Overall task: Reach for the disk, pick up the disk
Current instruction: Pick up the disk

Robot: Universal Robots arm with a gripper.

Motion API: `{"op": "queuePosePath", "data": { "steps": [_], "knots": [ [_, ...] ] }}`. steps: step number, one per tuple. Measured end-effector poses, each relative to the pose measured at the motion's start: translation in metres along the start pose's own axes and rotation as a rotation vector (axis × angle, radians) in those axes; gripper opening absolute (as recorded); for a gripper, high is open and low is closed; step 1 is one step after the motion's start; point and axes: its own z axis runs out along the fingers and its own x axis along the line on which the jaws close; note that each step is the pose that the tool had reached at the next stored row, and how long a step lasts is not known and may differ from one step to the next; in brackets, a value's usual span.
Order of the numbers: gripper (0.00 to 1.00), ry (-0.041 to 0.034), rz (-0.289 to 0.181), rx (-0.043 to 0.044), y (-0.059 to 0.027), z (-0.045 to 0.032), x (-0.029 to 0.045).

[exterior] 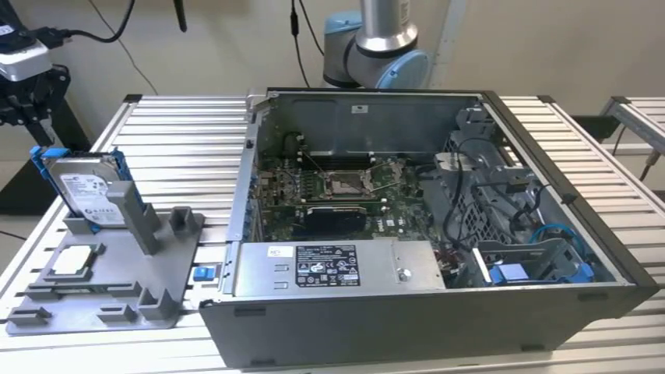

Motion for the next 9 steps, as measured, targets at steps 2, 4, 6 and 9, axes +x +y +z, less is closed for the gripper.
{"op": "queuePosePath", "data": {
  "steps": [2,4,6,9],
  "knots": [
    [0.0,0.0013,-0.038,-0.0003,0.0,0.0,0.0],
    [0.0,0.0024,-0.073,-0.0005,0.0,0.0,0.0],
    [0.0,0.0033,-0.11,-0.0006,0.0,0.0,0.0],
    [0.0,0.0044,-0.165,-0.0006,0.0,0.0,0.0]
  ]
}}
